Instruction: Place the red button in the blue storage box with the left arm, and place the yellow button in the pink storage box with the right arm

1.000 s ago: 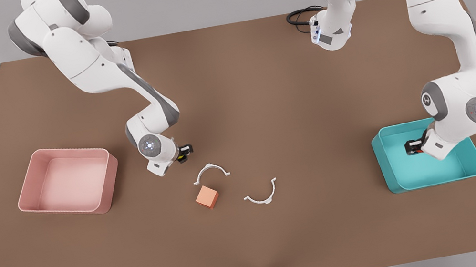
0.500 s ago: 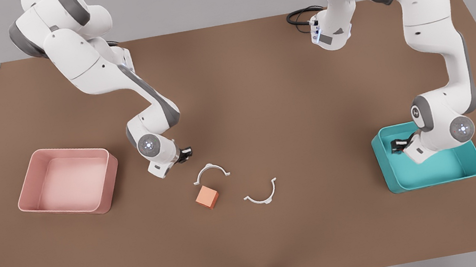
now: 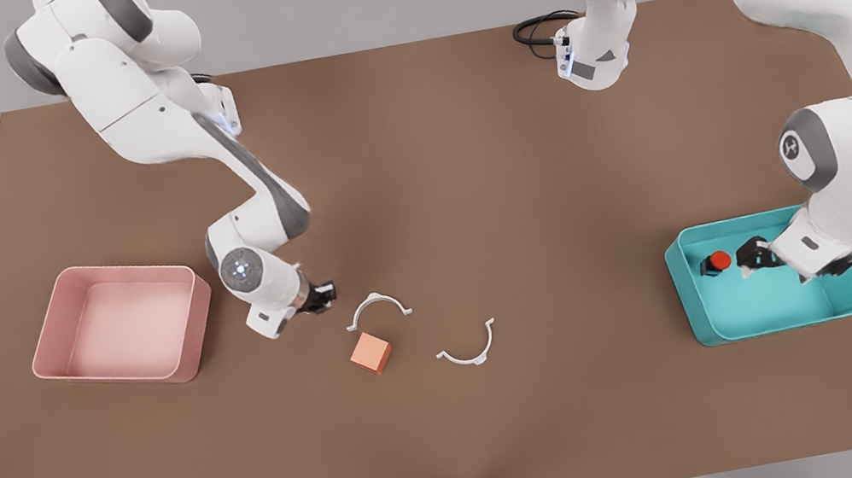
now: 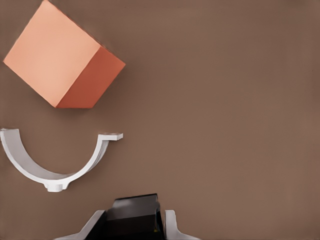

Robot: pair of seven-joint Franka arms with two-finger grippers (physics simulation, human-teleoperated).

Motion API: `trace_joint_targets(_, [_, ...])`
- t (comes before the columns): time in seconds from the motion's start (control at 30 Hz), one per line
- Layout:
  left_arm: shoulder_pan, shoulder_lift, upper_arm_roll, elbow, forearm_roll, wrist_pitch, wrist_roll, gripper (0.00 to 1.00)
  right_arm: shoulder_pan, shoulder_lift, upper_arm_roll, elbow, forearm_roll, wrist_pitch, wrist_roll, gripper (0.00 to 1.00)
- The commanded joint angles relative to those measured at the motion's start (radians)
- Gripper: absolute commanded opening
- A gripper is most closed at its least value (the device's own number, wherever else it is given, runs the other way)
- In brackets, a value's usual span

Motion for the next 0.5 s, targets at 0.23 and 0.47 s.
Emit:
trace_joint_targets(0.23, [0.006, -0.171, -0.052, 0.013, 0.041, -0.278, -0.278, 1.0, -0.181, -0.01, -0.007, 0.243, -0.105, -0.306, -0.216, 0.49])
trace_joint_targets(0.47, [0.001, -0.158, -0.05, 0.008, 0.041, -0.284, -0.272, 1.0, -0.457, -0.02, 0.005, 0.254, -0.197, -0.421, -0.452, 0.49])
